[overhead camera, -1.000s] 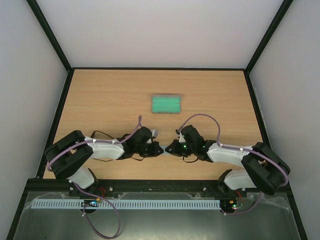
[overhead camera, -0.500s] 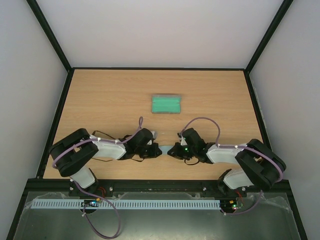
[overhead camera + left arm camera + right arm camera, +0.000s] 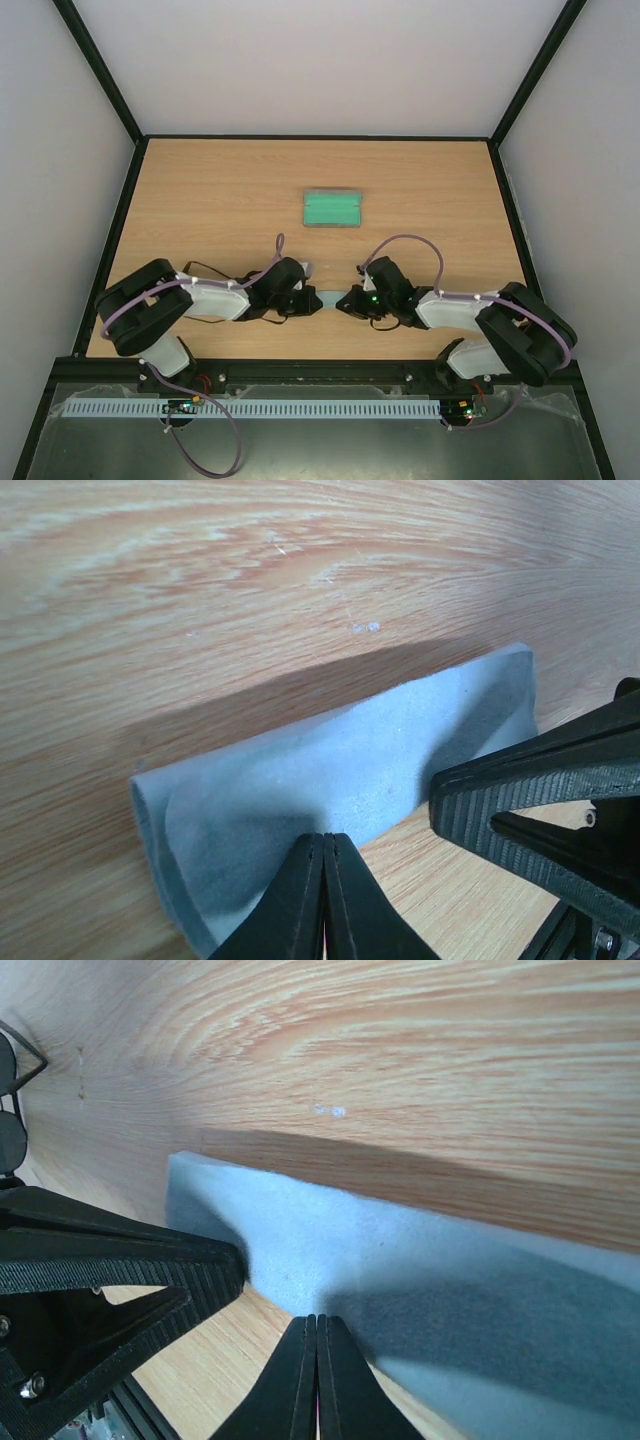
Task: Organize the sunglasses
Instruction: Adjust the glasses cleaning cloth at the center of the board, then pick up the glasses cleaning cloth from the center of the board.
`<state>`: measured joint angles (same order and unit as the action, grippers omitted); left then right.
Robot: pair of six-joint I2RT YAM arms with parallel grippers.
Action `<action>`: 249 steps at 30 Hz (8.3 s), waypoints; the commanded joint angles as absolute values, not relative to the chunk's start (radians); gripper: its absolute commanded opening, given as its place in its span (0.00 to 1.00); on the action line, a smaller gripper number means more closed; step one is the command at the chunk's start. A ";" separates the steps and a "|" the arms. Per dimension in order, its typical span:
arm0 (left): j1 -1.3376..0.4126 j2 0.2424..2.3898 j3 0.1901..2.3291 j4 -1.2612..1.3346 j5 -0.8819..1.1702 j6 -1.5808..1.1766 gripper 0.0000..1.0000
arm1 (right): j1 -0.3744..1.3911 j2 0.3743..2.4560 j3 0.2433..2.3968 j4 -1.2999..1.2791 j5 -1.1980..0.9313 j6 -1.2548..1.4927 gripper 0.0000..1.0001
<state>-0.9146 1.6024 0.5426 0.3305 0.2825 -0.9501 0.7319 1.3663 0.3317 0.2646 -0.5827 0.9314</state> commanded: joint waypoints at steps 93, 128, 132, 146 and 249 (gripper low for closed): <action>-0.876 1.565 0.641 0.174 0.181 -0.892 0.03 | 0.692 1.387 0.518 0.048 -0.464 0.802 0.04; -0.842 1.491 0.623 0.085 0.127 -0.861 0.03 | 0.659 1.282 0.499 -0.094 -0.336 0.757 0.10; -0.842 1.484 0.621 0.080 0.131 -0.862 0.04 | 0.658 1.284 0.490 -0.099 -0.324 0.756 0.10; -0.841 1.566 0.567 0.166 0.151 -0.879 0.03 | 0.657 1.375 0.466 -0.062 -0.312 0.757 0.09; -0.910 1.573 0.813 -0.163 0.020 -0.847 0.03 | 0.765 1.336 0.670 -0.298 -0.149 0.786 0.01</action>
<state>-0.9321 1.6005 0.7692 -0.1162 0.0414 -0.8711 0.7738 1.3029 0.6209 -0.2691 -0.1722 0.7998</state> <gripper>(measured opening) 0.036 0.017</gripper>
